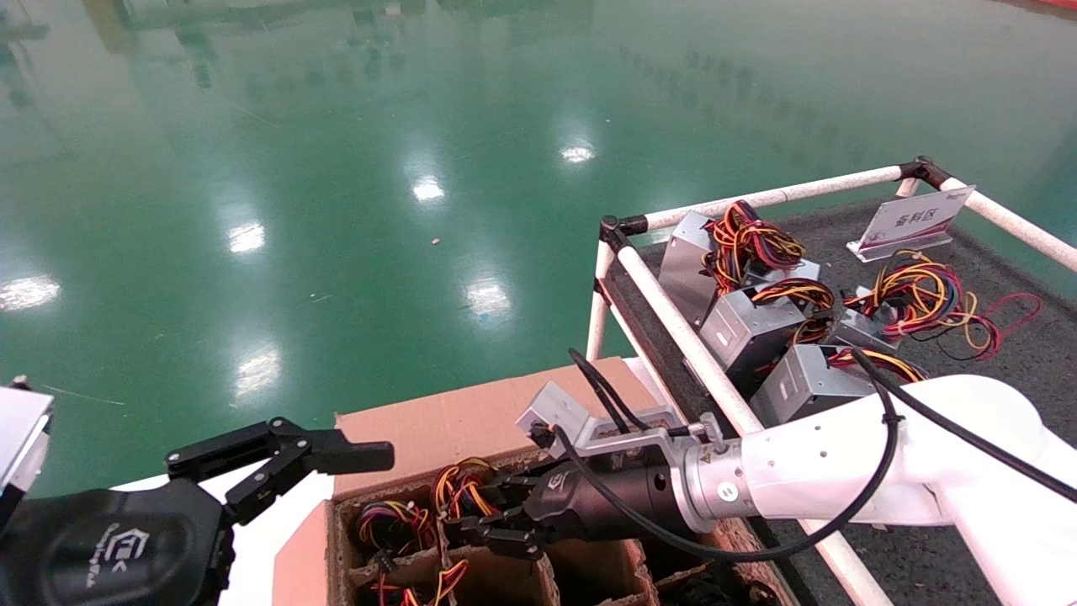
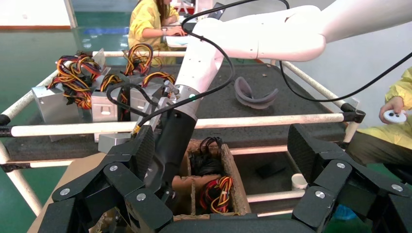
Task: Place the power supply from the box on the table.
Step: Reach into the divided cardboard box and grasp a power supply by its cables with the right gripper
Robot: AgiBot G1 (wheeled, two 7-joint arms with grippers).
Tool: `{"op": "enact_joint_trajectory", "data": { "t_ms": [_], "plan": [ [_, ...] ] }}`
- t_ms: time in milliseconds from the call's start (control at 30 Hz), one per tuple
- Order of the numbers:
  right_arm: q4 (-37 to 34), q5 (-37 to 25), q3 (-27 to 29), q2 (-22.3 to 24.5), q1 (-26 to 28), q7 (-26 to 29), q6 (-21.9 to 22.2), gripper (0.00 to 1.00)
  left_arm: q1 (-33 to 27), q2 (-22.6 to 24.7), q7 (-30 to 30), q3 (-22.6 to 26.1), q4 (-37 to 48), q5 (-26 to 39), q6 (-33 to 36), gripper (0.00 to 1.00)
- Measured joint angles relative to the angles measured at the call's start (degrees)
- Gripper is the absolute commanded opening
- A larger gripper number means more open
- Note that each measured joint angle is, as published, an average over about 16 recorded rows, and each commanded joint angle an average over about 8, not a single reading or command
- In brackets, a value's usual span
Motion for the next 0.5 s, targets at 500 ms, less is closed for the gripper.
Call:
{"op": "enact_joint_trajectory", "data": {
  "t_ms": [500],
  "plan": [
    [-1.14,0.01,-0.19,-0.32,-0.42,0.15,-0.25,0.0,0.0,0.0,0.01,0.01,0.0,-0.01,-0.01,1.0]
  ]
}}
